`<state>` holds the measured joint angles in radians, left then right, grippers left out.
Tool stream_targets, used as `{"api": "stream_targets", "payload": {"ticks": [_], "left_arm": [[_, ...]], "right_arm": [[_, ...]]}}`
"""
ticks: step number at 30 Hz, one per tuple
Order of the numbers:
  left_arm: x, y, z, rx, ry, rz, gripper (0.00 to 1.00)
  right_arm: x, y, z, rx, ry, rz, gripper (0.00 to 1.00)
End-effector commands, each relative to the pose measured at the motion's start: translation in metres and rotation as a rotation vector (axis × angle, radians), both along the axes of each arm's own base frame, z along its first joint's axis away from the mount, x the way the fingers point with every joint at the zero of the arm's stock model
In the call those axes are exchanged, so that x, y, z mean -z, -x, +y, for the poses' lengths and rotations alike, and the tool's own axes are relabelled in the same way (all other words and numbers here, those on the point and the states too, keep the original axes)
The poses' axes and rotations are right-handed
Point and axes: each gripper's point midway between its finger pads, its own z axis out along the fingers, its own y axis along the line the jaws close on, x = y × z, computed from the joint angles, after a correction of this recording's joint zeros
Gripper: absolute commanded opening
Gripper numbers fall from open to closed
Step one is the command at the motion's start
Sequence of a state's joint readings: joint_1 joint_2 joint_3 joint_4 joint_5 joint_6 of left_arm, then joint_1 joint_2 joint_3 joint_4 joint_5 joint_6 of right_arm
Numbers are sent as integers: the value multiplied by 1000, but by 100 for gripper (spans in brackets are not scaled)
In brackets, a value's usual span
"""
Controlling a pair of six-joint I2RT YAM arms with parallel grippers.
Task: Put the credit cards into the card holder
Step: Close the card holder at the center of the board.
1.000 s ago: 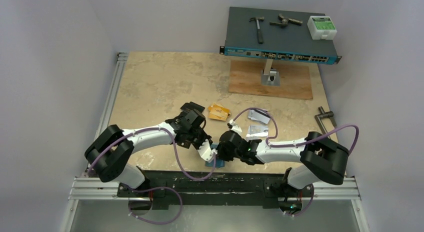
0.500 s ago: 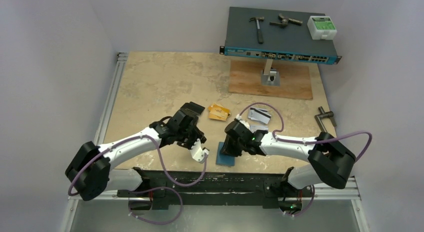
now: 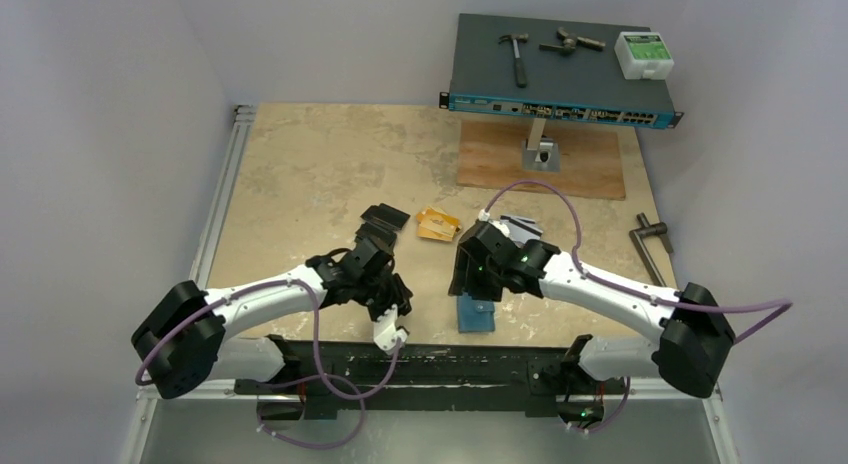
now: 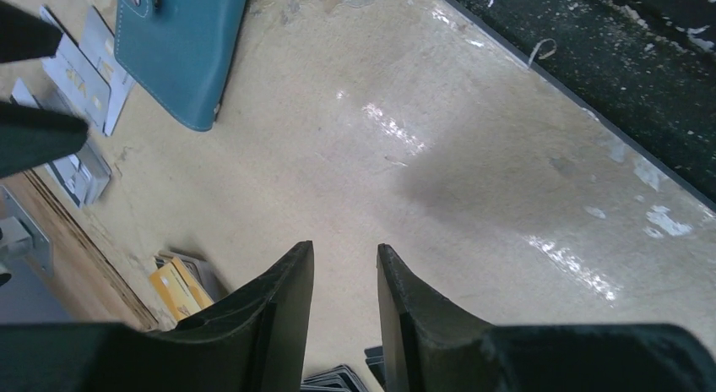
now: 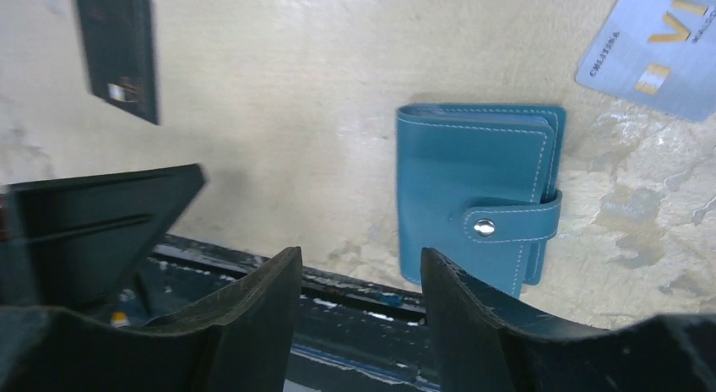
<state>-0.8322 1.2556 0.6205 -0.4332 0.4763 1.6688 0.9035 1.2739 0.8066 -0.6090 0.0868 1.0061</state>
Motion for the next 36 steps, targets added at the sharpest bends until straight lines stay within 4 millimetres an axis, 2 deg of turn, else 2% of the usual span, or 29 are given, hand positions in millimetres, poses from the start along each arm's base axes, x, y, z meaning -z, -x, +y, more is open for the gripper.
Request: {"api": "stream_targets", "payload": {"ticks": [1,4,9,13,16,21,28,33,36], "left_arm": [[-15,-7,-27,40,88,-39,33],[-16,-7,-35,55,111,-46,32],[-19,-5,-55,96,151,-65,32],[-27,-15,-76,58,137,-74,32],[-29,-22,-80,6,82,-70,31],[-27,-26,-63,-36,9,-100,30],[-27,-27,-40,-68,8,-129,26],[-37,-41,-8,-201,-48,-96,29],[-51,-59,4,-351,-68,-69,34]], "right_arm": [[-35,-11,-10,8,6,-60,54],[-24,-8,-34,52,91,-43,55],[15,4,-63,112,195,13,59],[37,4,-58,126,162,40,58],[48,4,-44,112,108,63,58],[56,0,-30,102,64,77,54],[51,-17,-3,50,35,68,52],[46,-15,-5,43,21,59,56],[36,-16,-7,40,6,29,60]]}}
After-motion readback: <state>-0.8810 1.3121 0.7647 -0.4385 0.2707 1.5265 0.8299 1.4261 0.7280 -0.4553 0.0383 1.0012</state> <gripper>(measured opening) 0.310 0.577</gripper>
